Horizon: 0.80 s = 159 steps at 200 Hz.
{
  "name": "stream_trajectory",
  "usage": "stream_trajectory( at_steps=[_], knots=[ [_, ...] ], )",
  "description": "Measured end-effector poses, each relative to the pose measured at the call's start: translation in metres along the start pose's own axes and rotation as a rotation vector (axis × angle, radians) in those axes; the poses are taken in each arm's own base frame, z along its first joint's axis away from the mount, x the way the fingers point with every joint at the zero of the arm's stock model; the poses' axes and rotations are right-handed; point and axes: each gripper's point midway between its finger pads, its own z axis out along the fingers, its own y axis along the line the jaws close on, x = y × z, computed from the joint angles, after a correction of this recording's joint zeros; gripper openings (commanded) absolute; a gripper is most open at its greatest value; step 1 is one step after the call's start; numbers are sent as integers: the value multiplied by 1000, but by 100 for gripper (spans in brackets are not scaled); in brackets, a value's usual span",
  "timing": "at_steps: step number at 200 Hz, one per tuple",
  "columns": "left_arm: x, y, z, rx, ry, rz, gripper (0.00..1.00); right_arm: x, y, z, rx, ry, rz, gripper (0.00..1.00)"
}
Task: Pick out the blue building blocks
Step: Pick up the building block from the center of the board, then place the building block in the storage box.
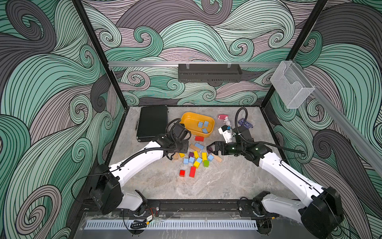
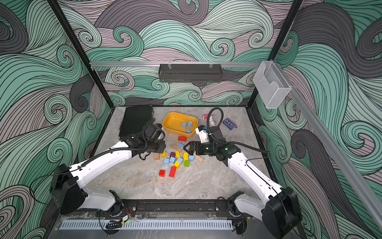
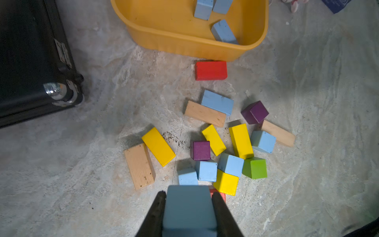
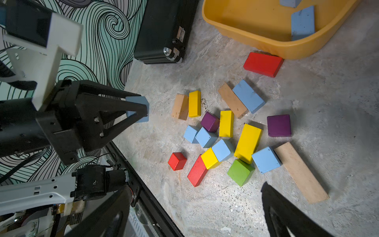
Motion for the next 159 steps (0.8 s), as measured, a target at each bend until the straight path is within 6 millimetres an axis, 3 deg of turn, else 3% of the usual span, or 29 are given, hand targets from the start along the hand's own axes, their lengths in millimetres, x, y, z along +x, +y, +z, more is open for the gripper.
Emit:
stream_trajectory(
  at_steps=[29,59,96,159],
  knots=[
    [-30,-8,-16,21,-79,27,0,-19,1,-8,5,-47,-11,99],
    [-45,-9,-18,15,-114,53,0,-37,6,-15,4,-87,-36,99],
    [-62,-10,-2,-13,-113,76,0,-54,2,-17,31,-121,-49,99],
    [-97,-6,26,-47,-137,91,0,-78,-24,-5,121,-169,-33,99]
  ],
)
